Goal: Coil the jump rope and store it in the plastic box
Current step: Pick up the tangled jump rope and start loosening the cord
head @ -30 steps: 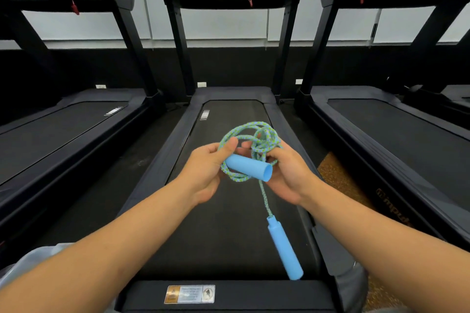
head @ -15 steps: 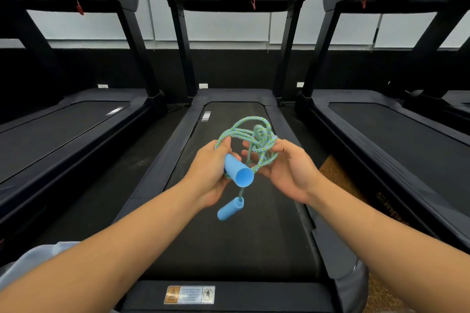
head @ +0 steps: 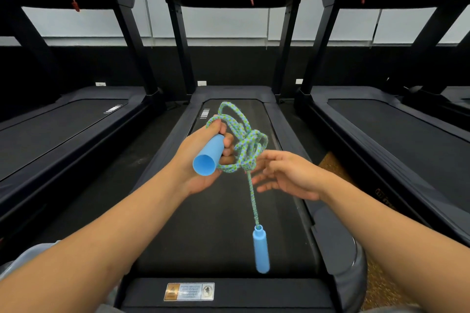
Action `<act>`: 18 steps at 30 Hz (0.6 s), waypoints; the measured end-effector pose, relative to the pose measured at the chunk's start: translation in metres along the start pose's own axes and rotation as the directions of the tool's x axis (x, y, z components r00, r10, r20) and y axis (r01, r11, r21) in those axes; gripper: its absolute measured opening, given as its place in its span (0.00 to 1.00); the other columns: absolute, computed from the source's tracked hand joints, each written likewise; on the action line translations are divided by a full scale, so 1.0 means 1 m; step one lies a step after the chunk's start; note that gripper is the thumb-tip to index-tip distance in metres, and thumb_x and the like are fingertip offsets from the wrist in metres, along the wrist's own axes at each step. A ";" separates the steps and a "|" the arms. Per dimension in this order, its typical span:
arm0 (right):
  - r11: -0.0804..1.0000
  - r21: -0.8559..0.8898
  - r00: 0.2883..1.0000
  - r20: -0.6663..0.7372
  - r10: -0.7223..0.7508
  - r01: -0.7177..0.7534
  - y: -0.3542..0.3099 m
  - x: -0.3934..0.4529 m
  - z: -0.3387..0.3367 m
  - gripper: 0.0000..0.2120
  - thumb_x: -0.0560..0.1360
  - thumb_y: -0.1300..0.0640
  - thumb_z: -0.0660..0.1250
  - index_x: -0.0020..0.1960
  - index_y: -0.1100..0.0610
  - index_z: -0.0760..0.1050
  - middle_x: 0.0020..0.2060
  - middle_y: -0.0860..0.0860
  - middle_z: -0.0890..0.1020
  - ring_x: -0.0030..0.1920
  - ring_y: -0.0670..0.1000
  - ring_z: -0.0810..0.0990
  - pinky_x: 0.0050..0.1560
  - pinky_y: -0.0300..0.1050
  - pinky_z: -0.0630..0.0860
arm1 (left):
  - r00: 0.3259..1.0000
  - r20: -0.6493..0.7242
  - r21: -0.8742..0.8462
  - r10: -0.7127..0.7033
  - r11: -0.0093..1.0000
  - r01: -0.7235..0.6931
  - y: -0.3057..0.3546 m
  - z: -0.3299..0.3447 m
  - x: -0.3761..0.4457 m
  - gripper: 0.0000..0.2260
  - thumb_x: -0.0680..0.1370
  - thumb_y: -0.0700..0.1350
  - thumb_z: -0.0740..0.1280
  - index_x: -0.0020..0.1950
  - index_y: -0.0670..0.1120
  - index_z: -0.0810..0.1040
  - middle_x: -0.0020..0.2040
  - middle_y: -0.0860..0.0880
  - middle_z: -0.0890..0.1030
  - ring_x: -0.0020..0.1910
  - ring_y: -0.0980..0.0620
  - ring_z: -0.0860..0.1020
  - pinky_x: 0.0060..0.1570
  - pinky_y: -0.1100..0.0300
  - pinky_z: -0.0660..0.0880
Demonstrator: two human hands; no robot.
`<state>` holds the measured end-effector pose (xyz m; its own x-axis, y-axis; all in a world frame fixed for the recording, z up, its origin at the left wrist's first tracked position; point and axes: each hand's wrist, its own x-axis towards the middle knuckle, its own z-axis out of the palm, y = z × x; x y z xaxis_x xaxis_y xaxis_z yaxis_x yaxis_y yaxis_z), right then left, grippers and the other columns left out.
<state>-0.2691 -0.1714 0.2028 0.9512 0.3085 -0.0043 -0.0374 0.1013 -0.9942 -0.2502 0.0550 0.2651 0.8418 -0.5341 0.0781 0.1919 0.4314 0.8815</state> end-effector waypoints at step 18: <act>0.984 0.007 0.982 -0.066 -0.179 0.180 -0.007 -0.004 0.026 0.12 0.73 0.57 0.71 0.55 0.62 0.79 0.42 0.52 0.86 0.42 0.48 0.84 0.47 0.42 0.79 | 0.966 0.253 0.678 -0.054 0.722 -0.138 -0.008 -0.023 -0.003 0.10 0.79 0.41 0.69 0.57 0.37 0.75 0.31 0.48 0.76 0.30 0.52 0.72 0.33 0.61 0.72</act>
<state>-0.2808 -0.1485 0.2122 0.9607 0.2222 0.1664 0.1321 0.1614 -0.9780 -0.2428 0.0700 0.2477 0.6750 -0.7232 0.1462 -0.3194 -0.1078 0.9415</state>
